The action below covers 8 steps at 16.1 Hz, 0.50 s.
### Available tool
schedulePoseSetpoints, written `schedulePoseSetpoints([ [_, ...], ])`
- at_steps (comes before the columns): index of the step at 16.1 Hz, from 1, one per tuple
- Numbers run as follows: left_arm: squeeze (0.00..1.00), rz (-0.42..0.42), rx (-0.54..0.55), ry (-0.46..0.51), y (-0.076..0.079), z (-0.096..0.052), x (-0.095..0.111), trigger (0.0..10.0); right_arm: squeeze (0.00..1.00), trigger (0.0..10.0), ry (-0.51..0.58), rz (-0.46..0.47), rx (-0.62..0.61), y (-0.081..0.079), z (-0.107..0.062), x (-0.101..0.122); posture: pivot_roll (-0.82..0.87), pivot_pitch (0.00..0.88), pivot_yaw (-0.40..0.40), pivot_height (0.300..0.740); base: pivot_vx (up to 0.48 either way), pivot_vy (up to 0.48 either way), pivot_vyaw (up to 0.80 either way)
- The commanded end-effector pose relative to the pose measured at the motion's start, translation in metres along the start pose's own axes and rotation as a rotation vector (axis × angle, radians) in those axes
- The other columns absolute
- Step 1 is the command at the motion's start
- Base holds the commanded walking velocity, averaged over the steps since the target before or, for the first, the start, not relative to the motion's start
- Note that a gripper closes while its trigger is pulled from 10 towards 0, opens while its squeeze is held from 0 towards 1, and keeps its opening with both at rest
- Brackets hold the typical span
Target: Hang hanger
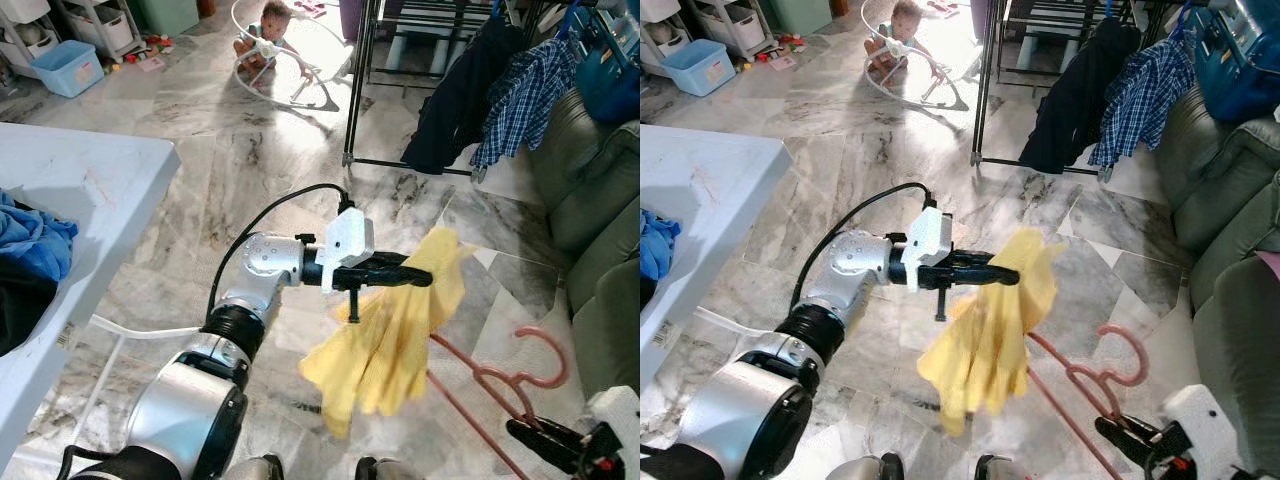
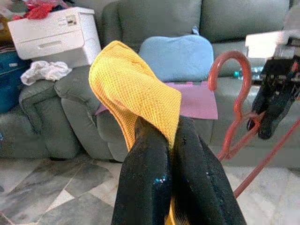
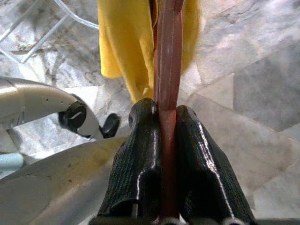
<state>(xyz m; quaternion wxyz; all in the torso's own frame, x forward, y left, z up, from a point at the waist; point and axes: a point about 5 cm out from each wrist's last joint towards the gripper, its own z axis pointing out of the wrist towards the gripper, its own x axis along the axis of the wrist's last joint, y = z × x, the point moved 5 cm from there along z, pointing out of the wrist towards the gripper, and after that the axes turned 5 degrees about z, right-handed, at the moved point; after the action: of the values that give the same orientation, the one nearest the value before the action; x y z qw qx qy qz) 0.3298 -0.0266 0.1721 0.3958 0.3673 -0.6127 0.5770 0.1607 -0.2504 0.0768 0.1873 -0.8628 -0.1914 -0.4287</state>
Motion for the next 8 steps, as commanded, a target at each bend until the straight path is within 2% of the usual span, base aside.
schedulePoseSetpoints([
  [1, 0.0, 0.043, -0.037, -0.011, -0.002, 0.002, 0.005, 10.0, 0.0, 10.0, 0.003, -0.018, 0.027, -0.005, -0.006, 0.006, -0.09, 0.162, -0.007, 0.74, 0.0, 0.0, 0.0],
  [2, 0.0, 0.044, -0.04, -0.013, -0.002, 0.001, 0.005, 10.0, 0.0, 10.0, 0.003, -0.019, 0.037, -0.006, -0.006, 0.006, -0.09, 0.162, -0.007, 0.74, 0.0, 0.0, 0.0],
  [5, 0.0, 0.053, -0.089, -0.011, 0.002, 0.001, 0.006, 10.0, 0.0, 10.0, 0.002, -0.027, 0.13, -0.026, -0.01, 0.01, -0.1, 0.163, 0.0, 0.74, 0.0, 0.0, 0.0],
  [8, 0.0, 0.075, -0.12, 0.021, 0.003, 0.007, 0.013, 10.0, 0.0, 10.0, 0.007, -0.025, 0.138, -0.029, -0.007, 0.012, -0.1, 0.168, 0.002, 0.74, 0.0, 0.0, 0.0],
])
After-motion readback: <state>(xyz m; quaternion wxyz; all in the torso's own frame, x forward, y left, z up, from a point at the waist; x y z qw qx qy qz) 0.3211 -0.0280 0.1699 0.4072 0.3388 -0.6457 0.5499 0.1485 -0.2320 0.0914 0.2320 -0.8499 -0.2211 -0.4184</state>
